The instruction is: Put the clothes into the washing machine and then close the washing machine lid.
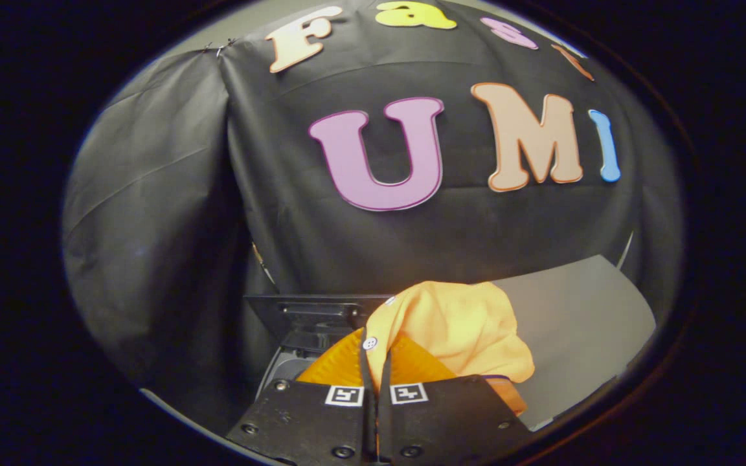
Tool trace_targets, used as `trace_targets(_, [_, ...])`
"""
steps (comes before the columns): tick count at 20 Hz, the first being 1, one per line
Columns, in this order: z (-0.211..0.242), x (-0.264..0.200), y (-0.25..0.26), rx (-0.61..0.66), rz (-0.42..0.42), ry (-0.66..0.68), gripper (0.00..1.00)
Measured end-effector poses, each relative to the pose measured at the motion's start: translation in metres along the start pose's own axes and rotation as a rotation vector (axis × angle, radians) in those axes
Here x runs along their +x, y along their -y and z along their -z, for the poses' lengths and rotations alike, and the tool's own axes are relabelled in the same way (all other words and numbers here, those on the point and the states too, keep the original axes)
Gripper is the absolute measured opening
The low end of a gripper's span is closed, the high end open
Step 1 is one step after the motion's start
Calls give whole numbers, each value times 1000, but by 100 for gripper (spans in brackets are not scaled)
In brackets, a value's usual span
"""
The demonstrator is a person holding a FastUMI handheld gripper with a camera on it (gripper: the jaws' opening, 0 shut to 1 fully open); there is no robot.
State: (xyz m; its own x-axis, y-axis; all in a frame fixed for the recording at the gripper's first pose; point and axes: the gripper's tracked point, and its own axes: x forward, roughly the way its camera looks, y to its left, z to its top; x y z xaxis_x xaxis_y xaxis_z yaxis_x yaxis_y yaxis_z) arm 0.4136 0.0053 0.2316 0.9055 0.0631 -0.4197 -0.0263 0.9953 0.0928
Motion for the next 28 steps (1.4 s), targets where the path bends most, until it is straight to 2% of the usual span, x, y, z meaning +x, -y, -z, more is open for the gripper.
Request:
trace_targets(6, [45,56,-58,-20,-58,-91,1])
trace_targets(9, [66,82,-76,-55,-64,-127,1])
trace_targets(13, [87,109,-97,-34,-88,-151,1])
trace_targets(18, [106,138,-96,-16,-45,-136,1])
trace_targets(20, [110,145,-90,-7,-17,-131,5])
trace_targets(22, [116,152,-79,-27,37,-135,13])
trace_targets(24, [114,153,-82,-32,37,-115,18])
trace_targets(28, [85,149,-101,-12,-29,-1,83])
